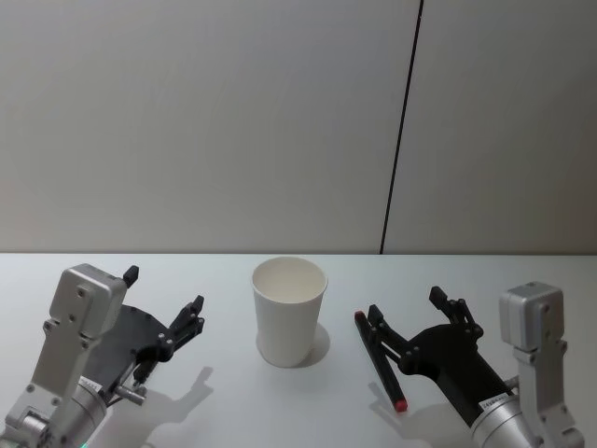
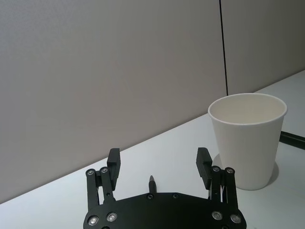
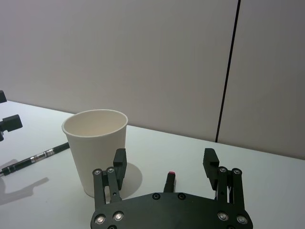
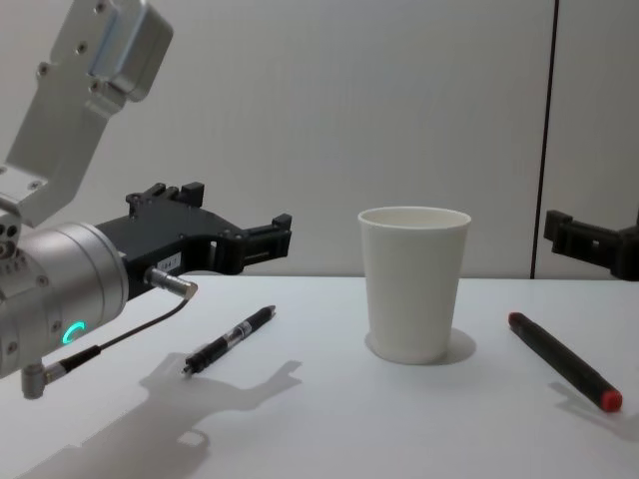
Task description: Place the pen into the pen holder.
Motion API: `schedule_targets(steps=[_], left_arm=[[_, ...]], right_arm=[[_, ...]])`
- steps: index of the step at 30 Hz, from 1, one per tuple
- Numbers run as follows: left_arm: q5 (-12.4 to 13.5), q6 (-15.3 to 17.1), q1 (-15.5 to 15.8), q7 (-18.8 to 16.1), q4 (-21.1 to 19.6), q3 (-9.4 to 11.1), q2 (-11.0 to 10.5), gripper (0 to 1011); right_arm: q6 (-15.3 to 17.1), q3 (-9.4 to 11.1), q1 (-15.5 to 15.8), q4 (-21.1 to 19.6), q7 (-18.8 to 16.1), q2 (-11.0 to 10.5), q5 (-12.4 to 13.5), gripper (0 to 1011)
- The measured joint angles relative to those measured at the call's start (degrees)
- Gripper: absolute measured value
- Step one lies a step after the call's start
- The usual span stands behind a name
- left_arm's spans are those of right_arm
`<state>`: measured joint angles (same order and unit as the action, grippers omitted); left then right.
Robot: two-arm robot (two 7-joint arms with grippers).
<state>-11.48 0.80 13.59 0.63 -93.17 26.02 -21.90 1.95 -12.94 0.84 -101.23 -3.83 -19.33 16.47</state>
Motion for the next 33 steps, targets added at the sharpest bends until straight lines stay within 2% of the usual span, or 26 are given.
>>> schedule_targets(steps=[33], left_arm=[[0.00, 0.00, 0.00, 0.00, 0.00, 0.00, 0.00, 1003]], right_arm=[[0.00, 0.00, 0.00, 0.00, 0.00, 0.00, 0.00, 1001]])
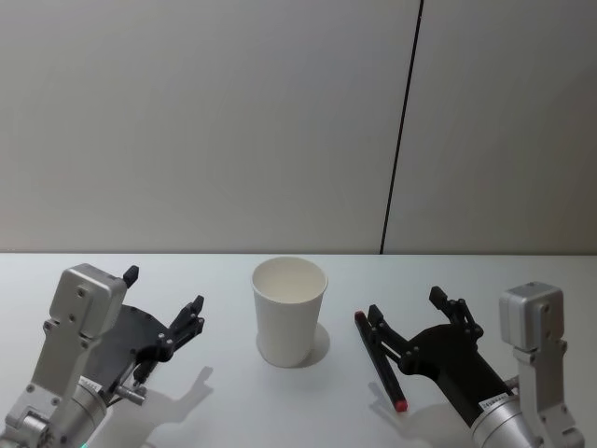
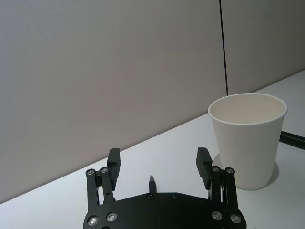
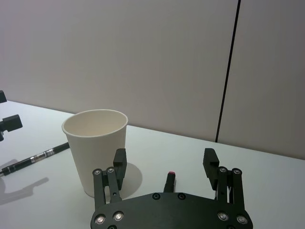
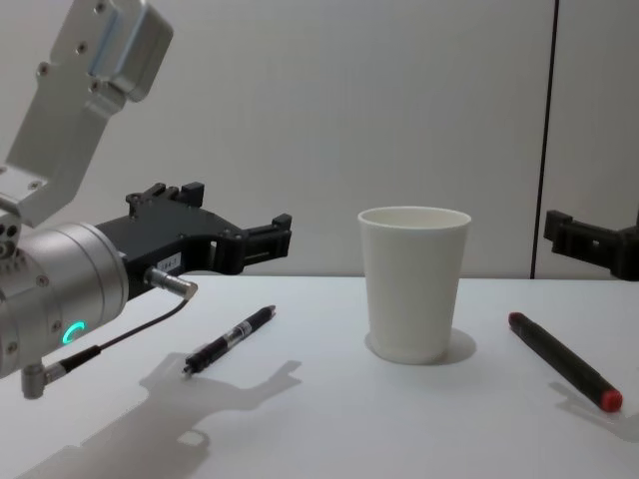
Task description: Place the pen into the pen holder.
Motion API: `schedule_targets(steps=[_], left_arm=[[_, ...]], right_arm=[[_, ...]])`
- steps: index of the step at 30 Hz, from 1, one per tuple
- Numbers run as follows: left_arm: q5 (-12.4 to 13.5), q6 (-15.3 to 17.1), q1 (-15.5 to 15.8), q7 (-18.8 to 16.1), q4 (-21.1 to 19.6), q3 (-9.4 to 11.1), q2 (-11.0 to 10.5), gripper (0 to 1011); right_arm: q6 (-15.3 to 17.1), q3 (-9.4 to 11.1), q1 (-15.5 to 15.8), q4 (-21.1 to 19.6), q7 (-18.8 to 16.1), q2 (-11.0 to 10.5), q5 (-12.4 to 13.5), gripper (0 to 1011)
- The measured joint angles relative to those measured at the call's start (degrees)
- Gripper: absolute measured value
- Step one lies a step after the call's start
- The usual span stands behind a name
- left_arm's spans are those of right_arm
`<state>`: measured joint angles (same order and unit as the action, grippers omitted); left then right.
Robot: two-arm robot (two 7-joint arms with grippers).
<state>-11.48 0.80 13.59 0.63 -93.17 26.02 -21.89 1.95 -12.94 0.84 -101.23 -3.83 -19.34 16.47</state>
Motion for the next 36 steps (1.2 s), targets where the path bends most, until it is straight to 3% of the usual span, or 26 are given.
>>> schedule_targets(steps=[36], left_arm=[[0.00, 0.00, 0.00, 0.00, 0.00, 0.00, 0.00, 1003]], right_arm=[[0.00, 0.00, 0.00, 0.00, 0.00, 0.00, 0.00, 1001]])
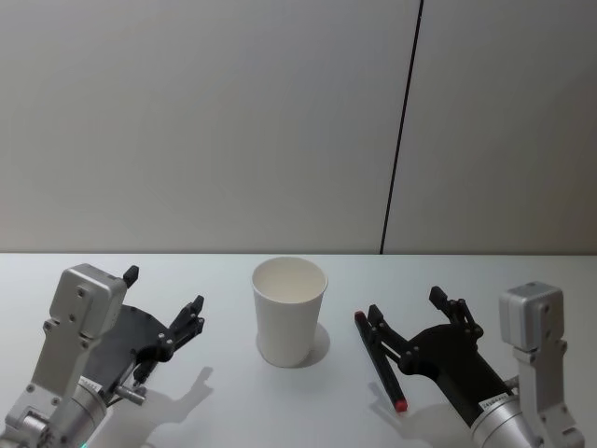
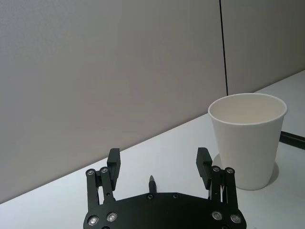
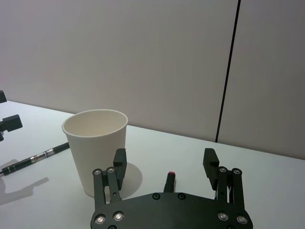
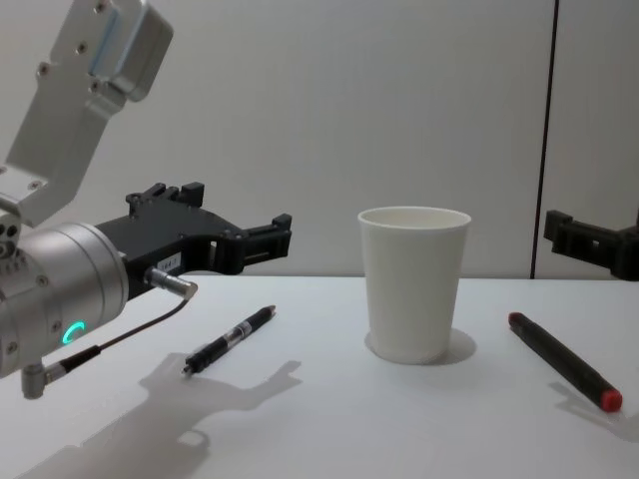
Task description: Place the pen into the pen holder.
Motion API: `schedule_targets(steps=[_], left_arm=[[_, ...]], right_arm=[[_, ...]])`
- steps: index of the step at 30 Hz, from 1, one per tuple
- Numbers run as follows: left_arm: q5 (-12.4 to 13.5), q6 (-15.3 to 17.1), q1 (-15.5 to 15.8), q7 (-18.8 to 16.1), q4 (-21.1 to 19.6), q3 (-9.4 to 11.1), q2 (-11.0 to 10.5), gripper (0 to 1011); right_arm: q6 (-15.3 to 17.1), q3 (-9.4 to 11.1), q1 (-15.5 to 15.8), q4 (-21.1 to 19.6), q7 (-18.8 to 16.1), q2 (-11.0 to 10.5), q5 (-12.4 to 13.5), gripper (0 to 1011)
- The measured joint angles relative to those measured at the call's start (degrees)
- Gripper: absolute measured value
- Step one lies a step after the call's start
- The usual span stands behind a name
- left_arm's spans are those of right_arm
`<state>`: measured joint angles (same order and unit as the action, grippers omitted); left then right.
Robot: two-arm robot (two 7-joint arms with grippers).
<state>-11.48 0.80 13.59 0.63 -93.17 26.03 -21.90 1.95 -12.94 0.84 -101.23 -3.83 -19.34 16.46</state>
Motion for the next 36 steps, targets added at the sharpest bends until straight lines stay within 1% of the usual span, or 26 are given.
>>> schedule_targets(steps=[36], left_arm=[[0.00, 0.00, 0.00, 0.00, 0.00, 0.00, 0.00, 1003]], right_arm=[[0.00, 0.00, 0.00, 0.00, 0.00, 0.00, 0.00, 1001]])
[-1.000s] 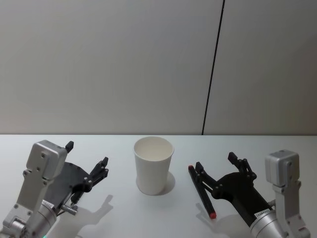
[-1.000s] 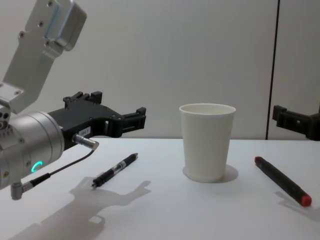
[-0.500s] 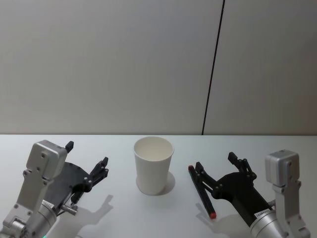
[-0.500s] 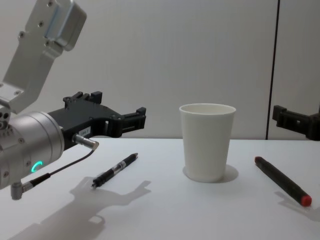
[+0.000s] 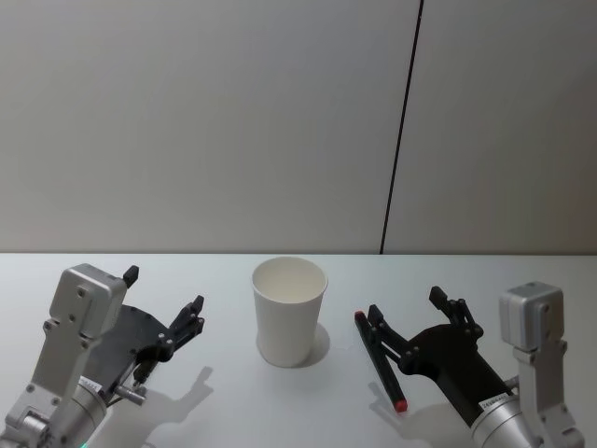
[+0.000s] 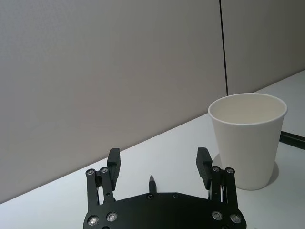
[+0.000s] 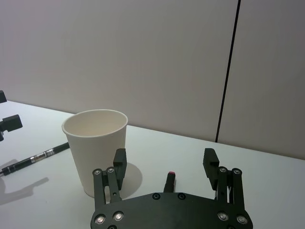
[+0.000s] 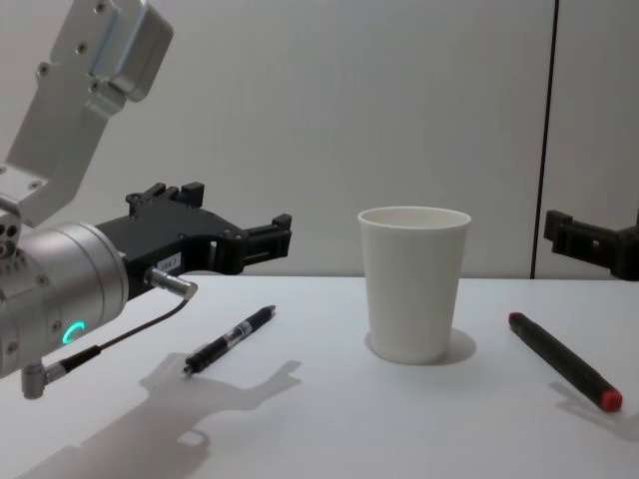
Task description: Place the pen into the pen holder.
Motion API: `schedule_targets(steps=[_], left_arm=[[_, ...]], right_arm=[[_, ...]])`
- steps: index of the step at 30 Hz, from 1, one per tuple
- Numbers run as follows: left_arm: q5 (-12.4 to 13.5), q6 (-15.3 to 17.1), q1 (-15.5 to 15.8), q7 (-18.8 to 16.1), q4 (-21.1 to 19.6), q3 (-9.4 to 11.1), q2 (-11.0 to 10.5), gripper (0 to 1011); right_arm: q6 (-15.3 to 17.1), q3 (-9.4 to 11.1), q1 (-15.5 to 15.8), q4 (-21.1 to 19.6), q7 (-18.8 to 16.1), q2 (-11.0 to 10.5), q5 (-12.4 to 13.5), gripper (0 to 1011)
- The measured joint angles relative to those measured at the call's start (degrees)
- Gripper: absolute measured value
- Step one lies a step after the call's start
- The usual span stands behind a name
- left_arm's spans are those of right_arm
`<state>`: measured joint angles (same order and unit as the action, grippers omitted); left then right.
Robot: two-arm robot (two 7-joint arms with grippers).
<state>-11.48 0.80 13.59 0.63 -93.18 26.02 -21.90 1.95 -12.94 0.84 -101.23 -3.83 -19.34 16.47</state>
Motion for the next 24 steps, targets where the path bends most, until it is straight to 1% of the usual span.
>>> schedule_targets(steps=[24], left_arm=[[0.00, 0.00, 0.00, 0.00, 0.00, 0.00, 0.00, 1003]], right_arm=[[0.18, 0.03, -0.09, 0.00, -0.01, 0.06, 0.00, 1001]])
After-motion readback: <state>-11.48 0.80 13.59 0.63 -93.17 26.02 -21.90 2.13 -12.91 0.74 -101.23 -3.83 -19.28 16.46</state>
